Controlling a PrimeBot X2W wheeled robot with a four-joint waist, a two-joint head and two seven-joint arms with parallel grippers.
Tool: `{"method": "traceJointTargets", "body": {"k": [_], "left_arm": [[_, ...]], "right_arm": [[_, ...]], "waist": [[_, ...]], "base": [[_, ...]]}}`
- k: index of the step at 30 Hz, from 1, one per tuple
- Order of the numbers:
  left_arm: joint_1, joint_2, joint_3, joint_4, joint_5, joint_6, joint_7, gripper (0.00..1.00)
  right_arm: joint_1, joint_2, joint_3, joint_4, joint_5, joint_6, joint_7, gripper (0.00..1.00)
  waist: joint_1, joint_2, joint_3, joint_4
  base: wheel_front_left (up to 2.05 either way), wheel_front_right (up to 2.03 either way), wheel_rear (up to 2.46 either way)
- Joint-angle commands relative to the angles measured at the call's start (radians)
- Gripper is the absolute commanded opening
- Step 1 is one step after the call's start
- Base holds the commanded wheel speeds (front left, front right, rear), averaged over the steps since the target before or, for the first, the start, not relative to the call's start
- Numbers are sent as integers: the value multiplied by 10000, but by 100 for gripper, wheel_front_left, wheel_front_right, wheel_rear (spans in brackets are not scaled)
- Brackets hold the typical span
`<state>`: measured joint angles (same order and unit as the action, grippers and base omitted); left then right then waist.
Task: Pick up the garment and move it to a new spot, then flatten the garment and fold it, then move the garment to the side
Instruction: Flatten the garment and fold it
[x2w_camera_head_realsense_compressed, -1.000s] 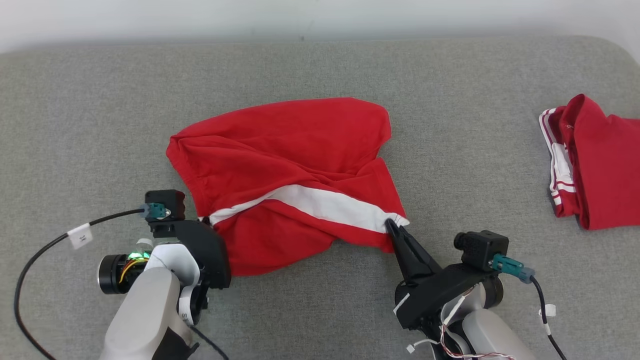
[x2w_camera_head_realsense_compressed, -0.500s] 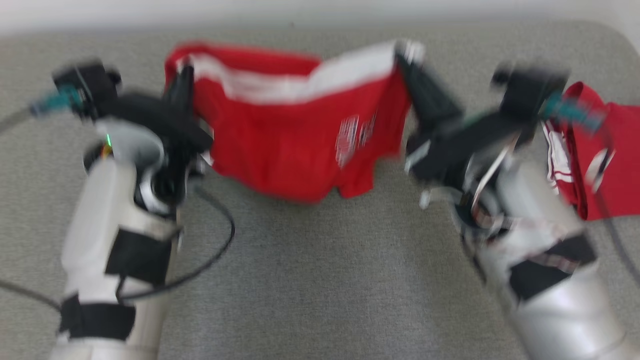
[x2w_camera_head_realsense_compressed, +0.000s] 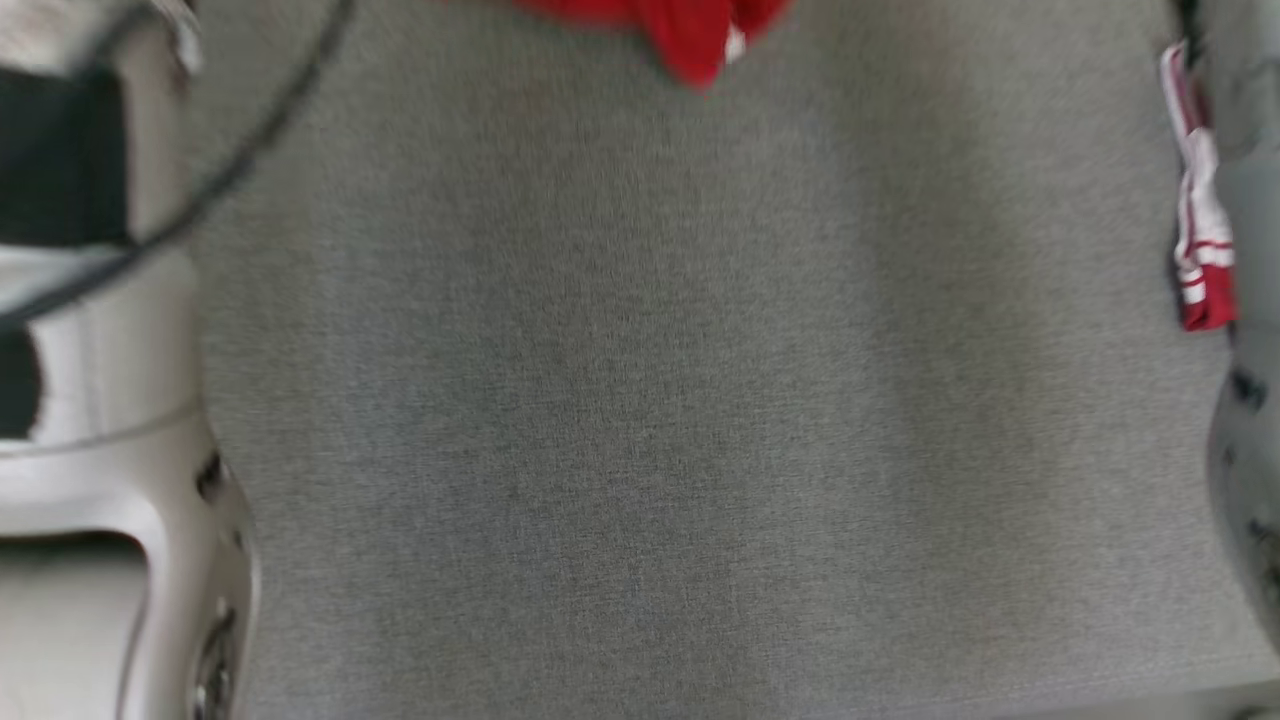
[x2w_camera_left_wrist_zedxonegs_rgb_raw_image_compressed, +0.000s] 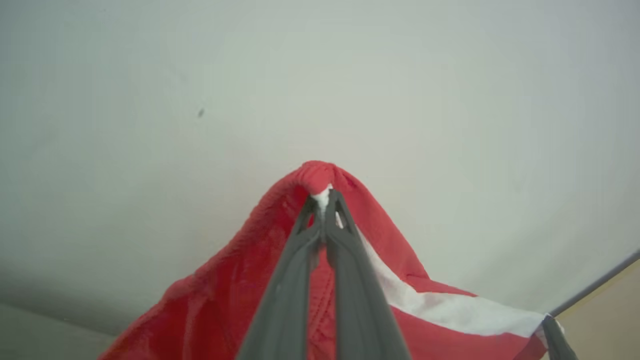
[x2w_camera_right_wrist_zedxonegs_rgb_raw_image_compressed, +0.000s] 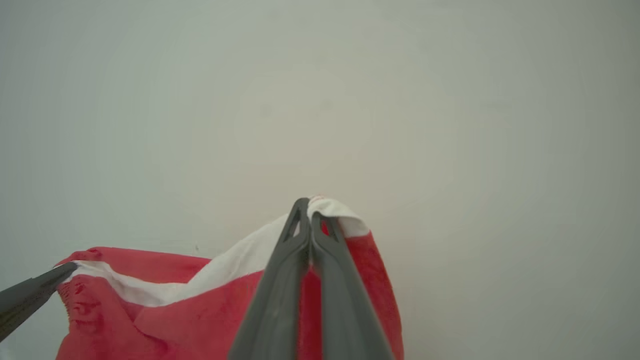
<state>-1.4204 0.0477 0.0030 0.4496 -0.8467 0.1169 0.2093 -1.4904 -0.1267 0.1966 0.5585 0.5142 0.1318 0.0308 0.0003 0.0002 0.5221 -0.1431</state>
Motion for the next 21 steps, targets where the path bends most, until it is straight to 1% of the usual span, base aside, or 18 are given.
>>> {"method": "traceJointTargets", "body": {"k": [1, 6, 8, 9, 10, 11, 12, 13, 16, 17, 21], "left_arm": [[-479, 51, 135, -72, -210, -60, -472, 0], [-1543, 47, 413, -193, -941, -583, -1787, 0], [-1773, 63, 544, -211, -1276, -828, -2098, 0], [-1836, 66, 604, -218, -1338, -969, -2239, 0], [-1823, 69, 714, -171, -1627, -1236, -2453, 0], [-1738, 74, 752, -153, -1665, -1368, -2584, 0], [-1738, 74, 752, -153, -1665, -1368, -2584, 0], [-1375, 86, 787, 39, -1709, -1558, -2733, 0], [-1006, 100, 700, 228, -1687, -1725, -2740, 0], [-563, 86, 559, 346, -1725, -1924, -2627, 0], [670, 131, 150, 368, -1727, -2248, -2249, 0]], "right_arm": [[-559, 27, -267, 228, -224, -22, -437, 0], [-1968, -68, -1295, 802, -833, -22, -1939, 0], [-2381, -169, -1624, 893, -1111, -22, -2384, 0], [-2517, -220, -1767, 906, -1265, -22, -2549, 0], [-2661, -276, -1996, 897, -1505, -23, -2761, 0], [-2696, -296, -2078, 881, -1606, -26, -2831, 0], [-2696, -296, -2078, 881, -1606, -26, -2831, 0], [-2574, -277, -2083, 906, -1772, -30, -2905, 0], [-2315, -203, -1849, 1013, -1759, -30, -2912, 0], [-1977, -142, -1311, 1028, -1668, -27, -2922, 0], [-948, -312, -83, 726, -976, -22, -2753, 0]], "waist": [[-3, -2, 1465, -257], [-3, -2, 1870, -190], [-3, -2, 1993, -152], [-3, -2, 2047, -125], [-3, -2, 2120, -61], [-3, -2, 2151, -26], [-3, -2, 2151, -26], [-3, -2, 2186, 29], [-3, -2, 2170, 80], [-3, -2, 2080, 106], [-3, -2, 1550, 168]], "base": [[0, 0, 0], [0, 0, 0], [0, 0, 0], [0, 0, 0], [0, 0, 0], [0, 0, 0], [0, 0, 0], [0, 0, 0], [0, 0, 0], [0, 0, 0], [0, 0, 0]]}}
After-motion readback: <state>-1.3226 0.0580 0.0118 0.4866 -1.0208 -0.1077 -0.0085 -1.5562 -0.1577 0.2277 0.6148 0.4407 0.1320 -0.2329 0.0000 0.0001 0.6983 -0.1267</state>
